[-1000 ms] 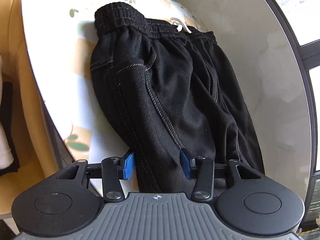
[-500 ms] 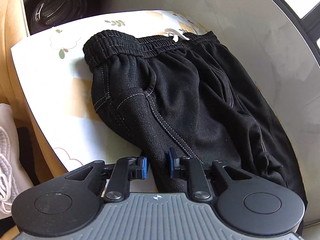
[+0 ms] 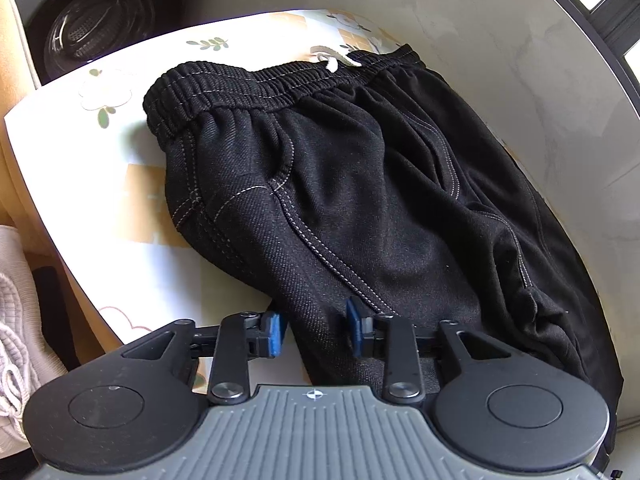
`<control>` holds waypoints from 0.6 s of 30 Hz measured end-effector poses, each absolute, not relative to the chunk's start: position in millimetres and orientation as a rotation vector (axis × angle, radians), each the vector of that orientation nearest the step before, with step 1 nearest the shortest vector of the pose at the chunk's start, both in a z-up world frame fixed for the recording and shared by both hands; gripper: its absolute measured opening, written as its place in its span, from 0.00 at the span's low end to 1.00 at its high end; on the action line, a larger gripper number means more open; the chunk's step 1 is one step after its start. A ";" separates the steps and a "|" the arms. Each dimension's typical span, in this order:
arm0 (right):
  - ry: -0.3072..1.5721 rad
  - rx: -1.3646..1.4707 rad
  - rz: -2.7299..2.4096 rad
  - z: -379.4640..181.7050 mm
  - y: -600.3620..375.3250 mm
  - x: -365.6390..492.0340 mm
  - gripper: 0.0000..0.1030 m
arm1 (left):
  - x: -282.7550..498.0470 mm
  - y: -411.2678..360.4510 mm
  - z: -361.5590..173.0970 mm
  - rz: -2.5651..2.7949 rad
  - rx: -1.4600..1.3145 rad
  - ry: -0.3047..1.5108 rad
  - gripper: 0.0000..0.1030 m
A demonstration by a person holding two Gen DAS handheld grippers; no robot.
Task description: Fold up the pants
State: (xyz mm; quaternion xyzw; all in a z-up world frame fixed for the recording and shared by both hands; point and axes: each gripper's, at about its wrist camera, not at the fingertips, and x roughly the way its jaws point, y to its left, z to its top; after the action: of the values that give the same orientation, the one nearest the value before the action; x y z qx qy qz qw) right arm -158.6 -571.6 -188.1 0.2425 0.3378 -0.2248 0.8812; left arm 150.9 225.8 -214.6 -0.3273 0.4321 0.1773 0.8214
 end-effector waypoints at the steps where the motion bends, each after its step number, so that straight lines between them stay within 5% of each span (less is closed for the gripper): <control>1: 0.686 0.528 -0.471 -189.1 -574.0 -160.6 0.81 | 151.6 225.8 -214.6 0.374 -0.699 0.920 0.38; 18: 0.574 0.807 -0.398 -192.6 -584.6 -156.2 0.81 | 165.2 208.2 -209.4 0.415 -0.580 0.975 0.43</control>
State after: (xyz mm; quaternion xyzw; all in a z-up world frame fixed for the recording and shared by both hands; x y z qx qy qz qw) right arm -156.2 -584.6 -192.6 0.3845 0.2736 -0.1895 0.8611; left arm 165.2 208.2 -209.4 -0.2728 0.4583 0.1952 0.8231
